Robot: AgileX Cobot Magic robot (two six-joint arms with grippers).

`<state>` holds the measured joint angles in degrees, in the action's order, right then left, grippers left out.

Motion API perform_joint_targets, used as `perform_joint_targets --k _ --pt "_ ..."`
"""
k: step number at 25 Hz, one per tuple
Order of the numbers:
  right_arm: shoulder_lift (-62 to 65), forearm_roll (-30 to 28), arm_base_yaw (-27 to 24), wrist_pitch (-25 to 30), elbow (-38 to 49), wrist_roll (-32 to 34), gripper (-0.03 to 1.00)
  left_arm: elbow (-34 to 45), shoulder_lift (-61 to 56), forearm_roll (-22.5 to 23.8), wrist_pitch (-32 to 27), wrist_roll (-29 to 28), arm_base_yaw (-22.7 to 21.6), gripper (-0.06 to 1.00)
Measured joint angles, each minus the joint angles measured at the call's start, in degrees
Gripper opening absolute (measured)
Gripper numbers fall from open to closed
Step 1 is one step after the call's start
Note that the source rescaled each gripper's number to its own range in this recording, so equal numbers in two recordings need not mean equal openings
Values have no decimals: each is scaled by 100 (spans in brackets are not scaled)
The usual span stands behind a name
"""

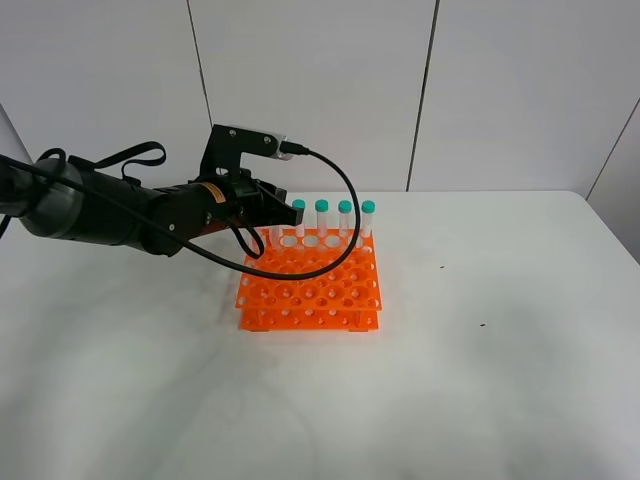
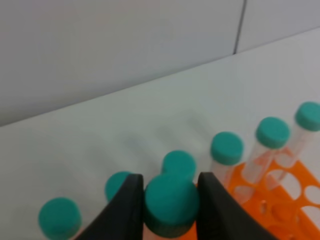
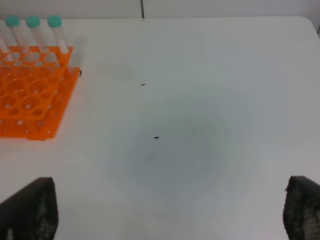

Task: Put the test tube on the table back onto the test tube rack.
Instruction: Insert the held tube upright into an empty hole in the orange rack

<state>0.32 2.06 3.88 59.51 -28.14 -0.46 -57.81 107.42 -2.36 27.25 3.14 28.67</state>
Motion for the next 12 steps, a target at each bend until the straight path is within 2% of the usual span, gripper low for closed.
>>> perform_joint_targets --k 12 --pt "0 0 0 -29 0 0 100 -19 222 0 206 -11 0 0"
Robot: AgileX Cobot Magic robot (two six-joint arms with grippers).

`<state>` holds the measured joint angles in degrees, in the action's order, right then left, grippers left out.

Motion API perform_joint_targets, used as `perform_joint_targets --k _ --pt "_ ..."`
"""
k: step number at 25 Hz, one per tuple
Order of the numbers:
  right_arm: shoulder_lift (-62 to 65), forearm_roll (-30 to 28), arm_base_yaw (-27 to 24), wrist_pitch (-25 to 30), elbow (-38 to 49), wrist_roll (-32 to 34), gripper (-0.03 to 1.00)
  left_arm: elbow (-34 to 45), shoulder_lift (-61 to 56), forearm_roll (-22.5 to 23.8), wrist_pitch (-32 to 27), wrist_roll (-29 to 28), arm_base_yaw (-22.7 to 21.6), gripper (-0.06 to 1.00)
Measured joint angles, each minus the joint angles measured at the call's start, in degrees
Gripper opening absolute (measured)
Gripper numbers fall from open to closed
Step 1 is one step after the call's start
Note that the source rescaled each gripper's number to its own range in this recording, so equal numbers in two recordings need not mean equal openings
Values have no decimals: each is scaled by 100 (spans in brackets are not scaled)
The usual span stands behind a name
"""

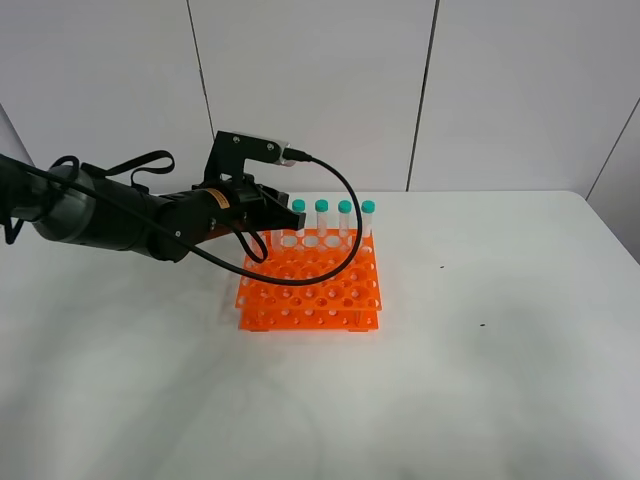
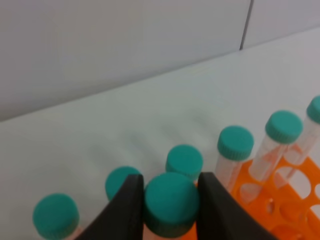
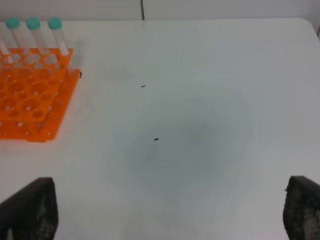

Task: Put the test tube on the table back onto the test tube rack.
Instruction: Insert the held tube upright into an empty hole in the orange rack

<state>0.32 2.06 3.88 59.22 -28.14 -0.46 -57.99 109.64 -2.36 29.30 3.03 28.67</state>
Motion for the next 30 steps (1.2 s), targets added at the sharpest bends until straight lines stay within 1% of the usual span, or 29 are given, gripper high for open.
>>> perform_joint_targets --k 5,10,13,20,26,30 --pt "0 0 0 0 0 0 100 -4 200 0 54 -19 0 0" --pt "0 0 0 0 0 0 100 -4 361 -5 146 -303 0 0" --pt "0 0 0 0 0 0 100 -4 433 -9 174 -377 0 0" --pt "0 0 0 0 0 0 100 -4 476 -9 272 -409 0 0" --pt "0 0 0 0 0 0 100 -4 482 -9 293 -653 0 0" --pt "0 0 0 0 0 0 100 -4 482 -9 293 -717 0 0"
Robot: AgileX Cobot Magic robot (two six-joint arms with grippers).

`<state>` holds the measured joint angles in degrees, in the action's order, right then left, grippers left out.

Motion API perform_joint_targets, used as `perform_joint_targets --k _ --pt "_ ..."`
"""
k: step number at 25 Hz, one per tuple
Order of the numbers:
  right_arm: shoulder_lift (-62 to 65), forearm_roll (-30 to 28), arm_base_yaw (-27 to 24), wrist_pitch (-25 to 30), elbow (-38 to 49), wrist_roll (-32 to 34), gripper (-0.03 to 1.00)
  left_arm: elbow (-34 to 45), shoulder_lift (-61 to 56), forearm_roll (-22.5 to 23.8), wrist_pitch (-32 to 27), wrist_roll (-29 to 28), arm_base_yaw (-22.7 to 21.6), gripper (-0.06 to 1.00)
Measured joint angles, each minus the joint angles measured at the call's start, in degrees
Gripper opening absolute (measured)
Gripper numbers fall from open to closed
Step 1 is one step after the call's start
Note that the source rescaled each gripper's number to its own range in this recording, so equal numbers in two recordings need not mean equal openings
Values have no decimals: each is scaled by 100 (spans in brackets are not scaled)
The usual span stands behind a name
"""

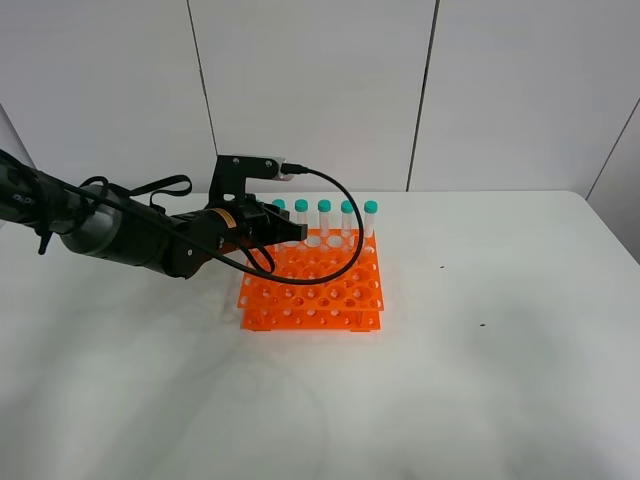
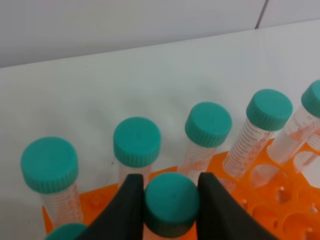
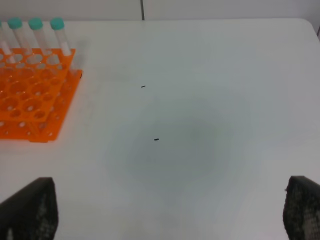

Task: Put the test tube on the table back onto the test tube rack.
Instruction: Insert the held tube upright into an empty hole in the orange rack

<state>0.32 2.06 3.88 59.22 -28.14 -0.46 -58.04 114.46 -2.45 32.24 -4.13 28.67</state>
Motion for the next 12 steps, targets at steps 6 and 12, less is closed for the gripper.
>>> perform_joint_targets --k 6,12 --pt "0 0 0 -5 0 0 100 0 0 0 6 52 0 0" --pt "0 0 0 -5 0 0 100 293 11 0 568 234 0 0"
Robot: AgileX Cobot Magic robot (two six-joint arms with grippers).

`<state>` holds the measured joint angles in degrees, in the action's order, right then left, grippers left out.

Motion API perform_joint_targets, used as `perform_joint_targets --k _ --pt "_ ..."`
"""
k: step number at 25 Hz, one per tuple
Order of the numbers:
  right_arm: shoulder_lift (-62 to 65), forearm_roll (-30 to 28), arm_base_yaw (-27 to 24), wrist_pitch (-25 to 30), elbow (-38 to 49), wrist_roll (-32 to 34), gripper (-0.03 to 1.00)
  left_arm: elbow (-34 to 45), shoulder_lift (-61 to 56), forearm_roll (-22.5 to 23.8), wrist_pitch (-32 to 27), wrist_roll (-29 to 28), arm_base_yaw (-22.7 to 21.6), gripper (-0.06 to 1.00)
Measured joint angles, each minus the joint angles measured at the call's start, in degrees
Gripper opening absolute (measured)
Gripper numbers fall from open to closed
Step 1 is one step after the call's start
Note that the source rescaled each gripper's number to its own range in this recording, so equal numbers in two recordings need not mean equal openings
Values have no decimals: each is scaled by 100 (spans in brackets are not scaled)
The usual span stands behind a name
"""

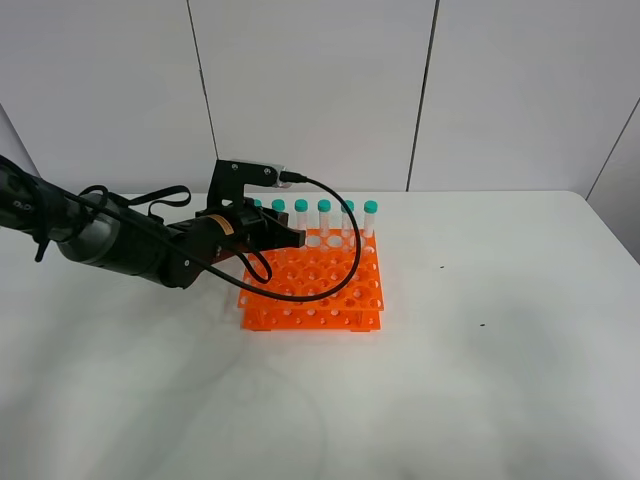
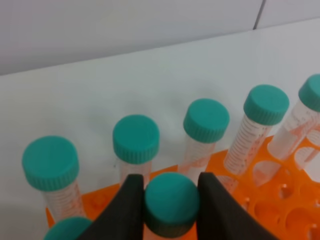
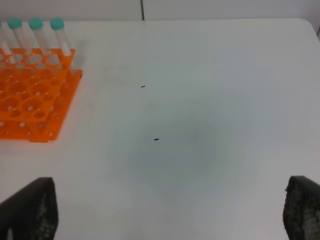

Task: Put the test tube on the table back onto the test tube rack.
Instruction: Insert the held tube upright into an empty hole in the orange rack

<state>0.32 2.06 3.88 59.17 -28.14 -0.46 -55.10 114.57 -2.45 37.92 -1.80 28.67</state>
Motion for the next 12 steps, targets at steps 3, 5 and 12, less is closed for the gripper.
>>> perform_joint_targets --k 3,5,12 --pt "0 0 0 0 0 0 100 74 0 0 112 4 0 0" --pt "0 0 0 0 0 0 100 75 0 0 152 4 0 0" --pt "0 0 0 0 0 0 100 75 0 0 160 11 0 0"
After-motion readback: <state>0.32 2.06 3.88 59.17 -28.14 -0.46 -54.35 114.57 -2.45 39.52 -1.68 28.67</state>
